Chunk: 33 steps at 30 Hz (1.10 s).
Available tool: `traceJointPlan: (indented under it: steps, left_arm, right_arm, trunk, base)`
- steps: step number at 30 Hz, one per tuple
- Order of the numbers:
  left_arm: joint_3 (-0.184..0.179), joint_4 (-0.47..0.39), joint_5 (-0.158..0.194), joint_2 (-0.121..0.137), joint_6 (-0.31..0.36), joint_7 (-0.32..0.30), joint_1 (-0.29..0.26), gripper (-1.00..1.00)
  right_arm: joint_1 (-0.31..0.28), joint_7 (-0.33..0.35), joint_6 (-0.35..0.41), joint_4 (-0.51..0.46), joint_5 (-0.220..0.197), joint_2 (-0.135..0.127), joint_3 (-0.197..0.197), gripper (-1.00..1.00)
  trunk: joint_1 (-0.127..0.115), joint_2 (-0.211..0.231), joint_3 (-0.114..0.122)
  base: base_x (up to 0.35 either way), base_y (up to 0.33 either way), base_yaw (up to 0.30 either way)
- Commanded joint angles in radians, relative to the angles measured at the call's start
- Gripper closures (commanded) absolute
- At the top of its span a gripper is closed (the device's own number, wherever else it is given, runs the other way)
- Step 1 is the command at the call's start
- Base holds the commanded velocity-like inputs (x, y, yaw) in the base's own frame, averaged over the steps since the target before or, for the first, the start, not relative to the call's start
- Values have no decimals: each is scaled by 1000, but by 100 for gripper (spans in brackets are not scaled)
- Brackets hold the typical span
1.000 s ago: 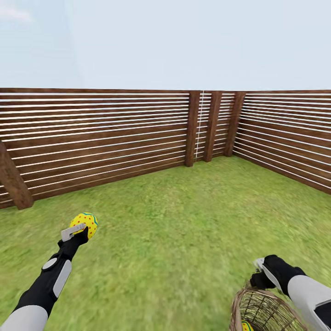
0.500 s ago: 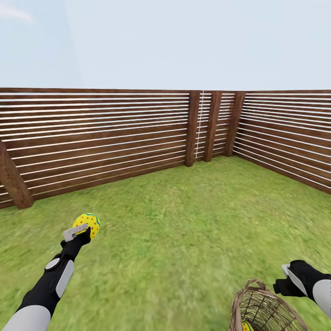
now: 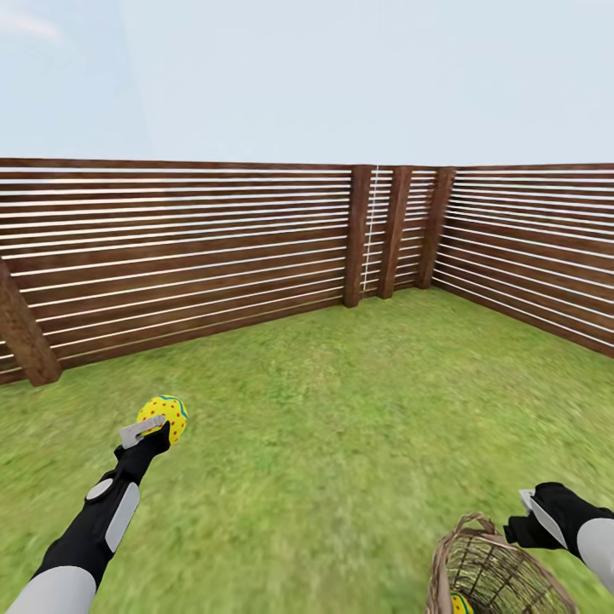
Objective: Take the three Easter eggs out of the wicker basket on the lawn in the garden, then place them on the lawn next to a single tree (choose any tree) so that all three eggs are next to the same tree and none are left in the basket.
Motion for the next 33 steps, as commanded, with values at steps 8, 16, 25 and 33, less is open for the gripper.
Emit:
traceJointPlan:
  steps: [8,16,25,33]
  left_arm:
    - [2,14,10,-2,-3,-8,-1,100]
    - [2,13,10,-8,-4,-8,-1,100]
    - [2,13,10,-8,-3,-8,-1,100]
    - [2,13,10,-9,-3,-8,-1,100]
  right_arm:
    - [0,-4,0,-2,-7,4,9,-100]
    - [0,5,-4,-2,-8,3,8,-100]
    - [0,12,-90,1,-8,26,7,-100]
    - [0,11,-88,1,-8,24,7,-100]
  trunk:
    - [31,-57,-26]
    - [42,-78,-36]
    - [42,-78,-36]
    - [42,-78,-36]
  base:
    - [0,0,207]
    - [0,0,163]
    - [0,0,0]
    - [0,0,0]
